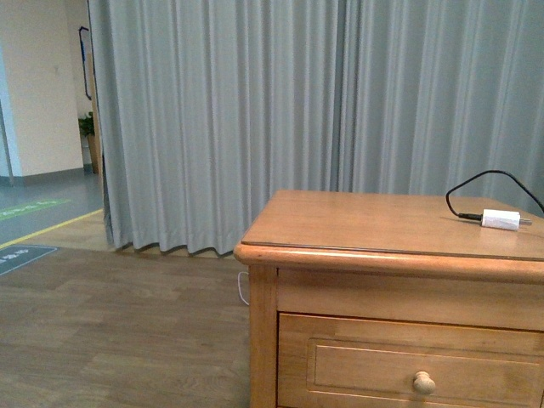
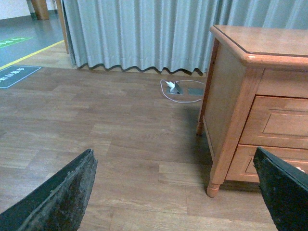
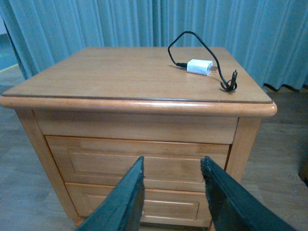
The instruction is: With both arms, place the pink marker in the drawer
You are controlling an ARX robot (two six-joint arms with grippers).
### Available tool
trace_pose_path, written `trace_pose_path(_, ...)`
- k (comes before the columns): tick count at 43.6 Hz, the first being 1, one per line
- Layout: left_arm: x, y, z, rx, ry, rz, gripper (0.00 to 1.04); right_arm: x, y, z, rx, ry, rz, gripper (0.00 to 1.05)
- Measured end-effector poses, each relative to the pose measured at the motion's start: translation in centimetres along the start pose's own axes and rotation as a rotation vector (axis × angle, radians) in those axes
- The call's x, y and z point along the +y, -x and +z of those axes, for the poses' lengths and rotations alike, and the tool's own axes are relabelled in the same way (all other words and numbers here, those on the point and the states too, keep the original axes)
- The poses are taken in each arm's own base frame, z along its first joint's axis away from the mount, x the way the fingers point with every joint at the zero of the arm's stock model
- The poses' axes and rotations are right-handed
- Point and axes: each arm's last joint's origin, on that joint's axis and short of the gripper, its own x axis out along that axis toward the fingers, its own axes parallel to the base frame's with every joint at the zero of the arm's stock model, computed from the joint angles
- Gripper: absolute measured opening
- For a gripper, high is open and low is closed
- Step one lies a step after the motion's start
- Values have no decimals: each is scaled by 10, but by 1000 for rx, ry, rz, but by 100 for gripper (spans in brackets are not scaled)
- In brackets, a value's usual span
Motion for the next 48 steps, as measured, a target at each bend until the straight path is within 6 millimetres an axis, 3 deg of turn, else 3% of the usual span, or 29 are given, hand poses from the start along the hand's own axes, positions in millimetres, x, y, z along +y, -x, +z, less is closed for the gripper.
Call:
trace_pose_path(7, 0, 0, 0, 0, 0, 0, 99, -13, 15, -17, -5, 12, -5, 1)
trace_pose_path(39, 0, 0, 0, 0, 0, 0, 99, -14, 44, -50, -13, 11, -3, 1)
trace_pose_path(48, 0, 0, 0, 1, 0, 0, 99, -14, 50, -51, -18, 11, 0, 1)
